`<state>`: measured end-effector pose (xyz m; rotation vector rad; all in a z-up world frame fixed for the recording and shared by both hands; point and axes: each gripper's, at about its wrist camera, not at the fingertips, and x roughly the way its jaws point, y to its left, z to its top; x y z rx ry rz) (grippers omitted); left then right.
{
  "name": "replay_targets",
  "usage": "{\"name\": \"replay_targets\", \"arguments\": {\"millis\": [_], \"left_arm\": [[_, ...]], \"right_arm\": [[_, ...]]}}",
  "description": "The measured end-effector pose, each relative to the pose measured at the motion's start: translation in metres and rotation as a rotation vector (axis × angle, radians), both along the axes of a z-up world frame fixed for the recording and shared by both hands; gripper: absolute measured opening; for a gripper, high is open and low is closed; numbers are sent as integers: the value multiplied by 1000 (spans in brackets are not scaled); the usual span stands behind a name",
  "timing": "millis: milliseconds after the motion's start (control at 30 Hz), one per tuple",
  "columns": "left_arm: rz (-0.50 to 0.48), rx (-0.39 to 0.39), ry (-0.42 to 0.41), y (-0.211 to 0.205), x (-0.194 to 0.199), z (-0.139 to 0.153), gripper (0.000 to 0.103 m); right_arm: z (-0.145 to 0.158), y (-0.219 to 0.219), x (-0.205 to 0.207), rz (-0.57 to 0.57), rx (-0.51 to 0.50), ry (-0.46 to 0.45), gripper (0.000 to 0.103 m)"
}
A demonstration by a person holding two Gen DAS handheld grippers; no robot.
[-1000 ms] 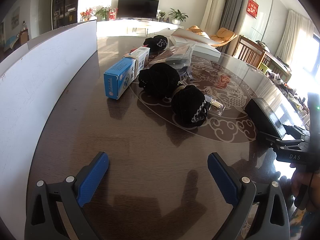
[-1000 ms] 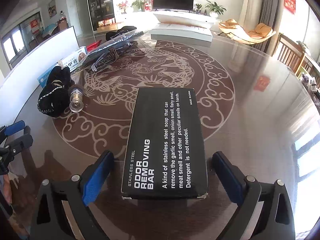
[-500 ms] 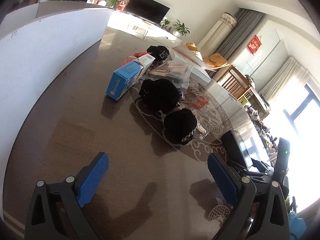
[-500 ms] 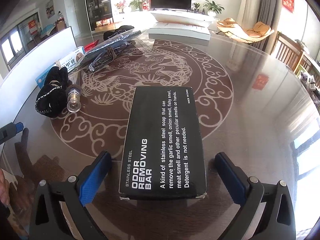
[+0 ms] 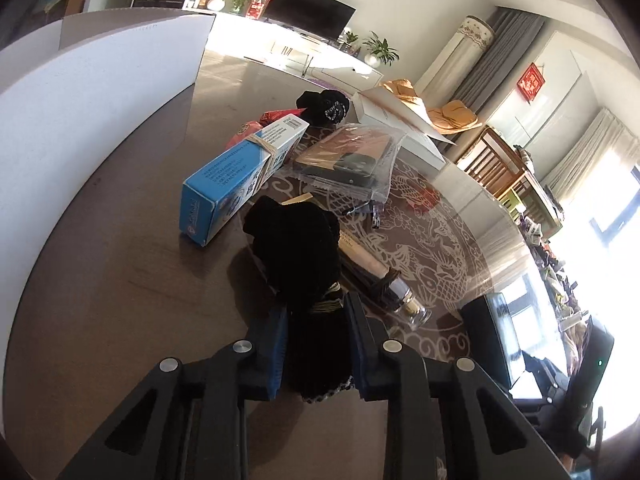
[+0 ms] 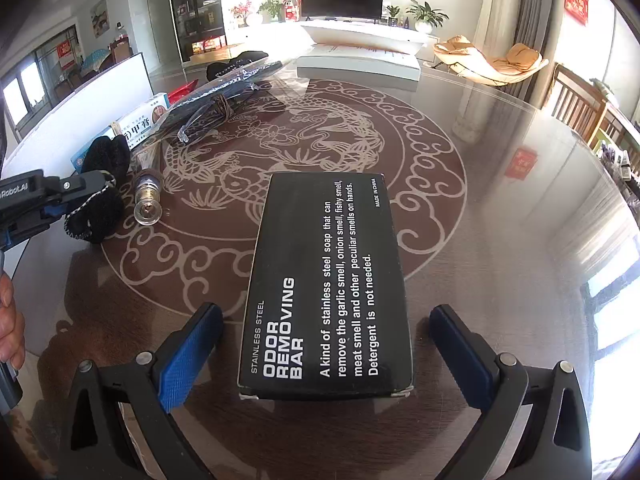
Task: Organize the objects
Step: 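Grasp the black velvet pouch with the left tool while the right tool holds the black box, then carry the pouch and black box into the cardboard box and open both tools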
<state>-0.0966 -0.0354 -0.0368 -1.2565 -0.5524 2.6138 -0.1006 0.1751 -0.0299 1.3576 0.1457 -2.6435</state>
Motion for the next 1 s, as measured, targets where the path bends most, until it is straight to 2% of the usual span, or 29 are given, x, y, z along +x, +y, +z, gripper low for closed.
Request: {"name": "replay_targets", "arguments": {"millis": [100,167,200,233,267,400,433,467,533,600,633,667,733,833,1000], "left_arm": [[-83,-68,-12,-12,38,5,31],[-81,-135,-8,-17,53,10,53],[-69,-165,-4,-19,56,12,76],[-64,-183,11,-20,56,13,89],[-68,-199,19,-18,54,13,90],[-87,-297,-51,2,33,0,89],[-83,-336,-63,6,33,-6,86],[-73,-378,-61,10,31,-10,81],[-74,-428,0,13,36,-10,51],[-88,-403,22,9,39,-9,35],[-99,-378,25,7,42,-8,33],[-105,-347,29,4,45,-7,33],[-98,-305,55,-1,57,3,33],[-88,-216,109,-10,75,27,33],[-38,-91,191,-43,99,79,33]], "right_arm": [[0,0,0,0,0,0,103],[0,0,0,0,0,0,103],[0,0,0,0,0,0,103],[0,0,0,0,0,0,103],[0,0,0,0,0,0,103],[0,0,0,0,-1,-1,103],[0,0,0,2,-2,-4,103],[0,0,-2,8,0,-15,103],[2,-2,-11,32,13,-76,103],[4,0,-20,49,13,-140,102],[7,2,-21,45,15,-142,87],[12,3,-22,51,20,-133,58],[14,5,-27,48,13,-176,59],[20,5,-23,43,-42,-187,58],[53,-25,-14,88,-267,-167,58]]}}
